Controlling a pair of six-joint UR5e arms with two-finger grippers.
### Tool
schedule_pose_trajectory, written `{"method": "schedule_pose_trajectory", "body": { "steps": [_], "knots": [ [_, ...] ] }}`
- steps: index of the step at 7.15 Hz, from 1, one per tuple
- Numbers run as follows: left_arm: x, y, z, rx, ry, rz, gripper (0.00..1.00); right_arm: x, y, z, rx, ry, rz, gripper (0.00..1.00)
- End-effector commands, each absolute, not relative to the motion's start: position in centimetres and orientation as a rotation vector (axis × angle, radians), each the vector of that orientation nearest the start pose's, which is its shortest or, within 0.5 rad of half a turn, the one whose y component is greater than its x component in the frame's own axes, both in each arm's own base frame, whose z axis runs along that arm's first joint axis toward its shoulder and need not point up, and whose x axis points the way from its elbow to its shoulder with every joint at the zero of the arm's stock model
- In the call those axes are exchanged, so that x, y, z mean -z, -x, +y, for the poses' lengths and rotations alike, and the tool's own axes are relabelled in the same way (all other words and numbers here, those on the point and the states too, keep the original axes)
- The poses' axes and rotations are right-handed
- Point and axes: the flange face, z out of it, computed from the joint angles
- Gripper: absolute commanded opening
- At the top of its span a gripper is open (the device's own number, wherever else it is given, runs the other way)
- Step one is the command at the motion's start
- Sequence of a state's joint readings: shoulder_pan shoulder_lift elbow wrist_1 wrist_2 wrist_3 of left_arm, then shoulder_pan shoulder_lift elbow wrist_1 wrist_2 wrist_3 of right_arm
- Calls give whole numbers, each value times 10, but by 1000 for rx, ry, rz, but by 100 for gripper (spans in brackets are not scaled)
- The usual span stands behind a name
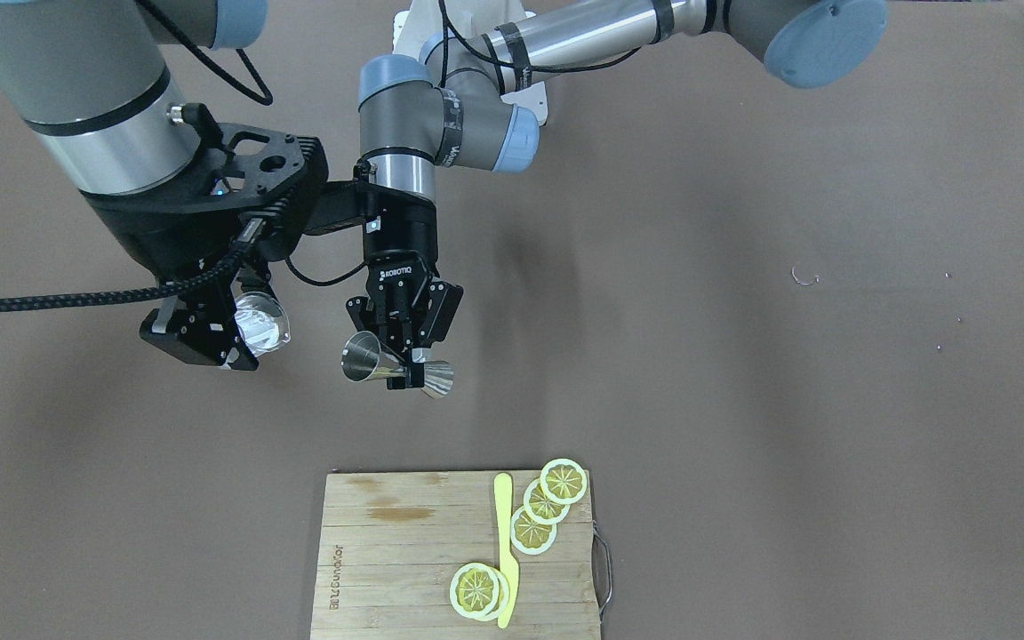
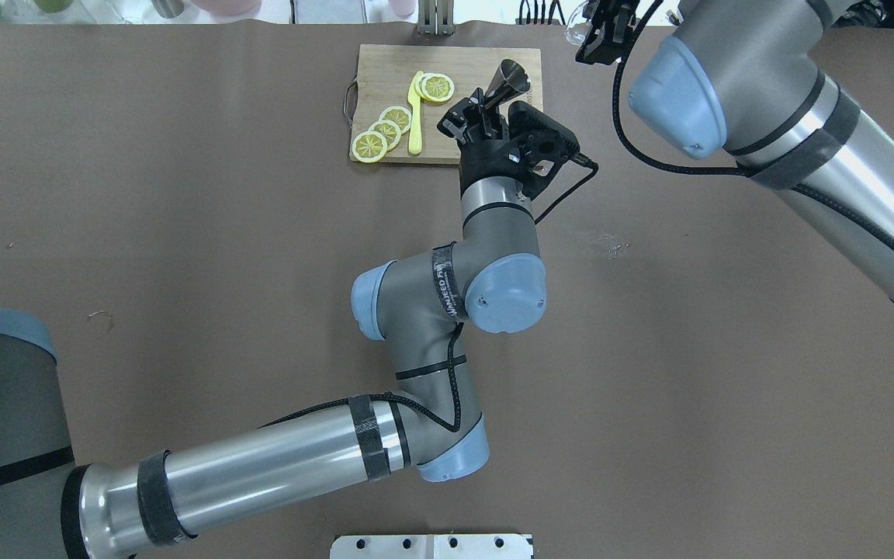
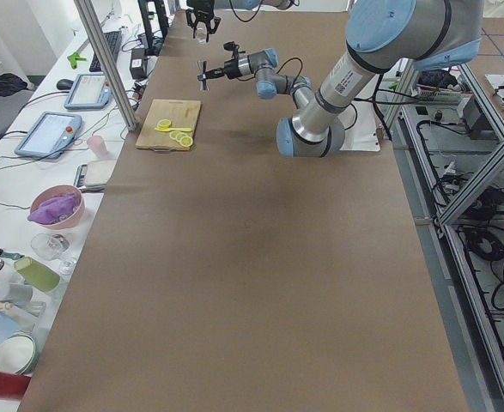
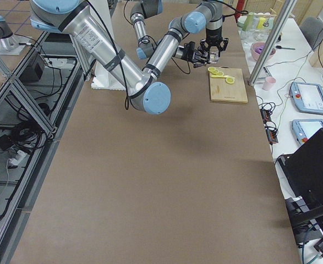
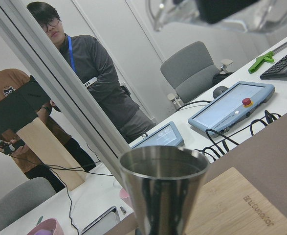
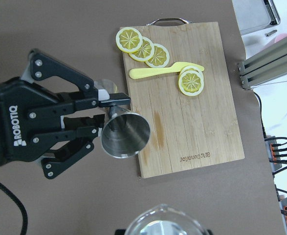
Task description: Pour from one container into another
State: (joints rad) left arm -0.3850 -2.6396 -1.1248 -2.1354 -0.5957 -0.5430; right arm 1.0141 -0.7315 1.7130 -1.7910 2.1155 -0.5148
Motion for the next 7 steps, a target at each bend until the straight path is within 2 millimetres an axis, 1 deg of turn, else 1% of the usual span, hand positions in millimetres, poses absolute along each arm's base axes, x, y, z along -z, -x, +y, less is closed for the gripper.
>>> {"method": "schedule_pose_trajectory", "body": {
  "steps": [1,2,3,4,5,6,7],
  "knots": [
    [-67,-642,-493,38,-1333,268,0,-147,256,-610,1142,-802,-613,0],
    [-67,-642,-493,38,-1333,268,0,-164,242,-607,1094,-816,-619,0],
    [-68,-642,-493,38,-1333,268,0,-180,232,-598,1066,-799,-639,0],
    [-68,-640,-492,40,-1335,271,0,-200,223,-591,1013,-777,-655,0],
    [-75,-636,-491,39,-1334,272,0,-225,215,-587,990,-817,-673,0],
    [-85,-631,-488,40,-1335,274,0,-258,206,-577,951,-864,-723,0],
    [-89,-626,-486,43,-1336,277,0,-283,199,-570,927,-873,-748,0]
  ]
}}
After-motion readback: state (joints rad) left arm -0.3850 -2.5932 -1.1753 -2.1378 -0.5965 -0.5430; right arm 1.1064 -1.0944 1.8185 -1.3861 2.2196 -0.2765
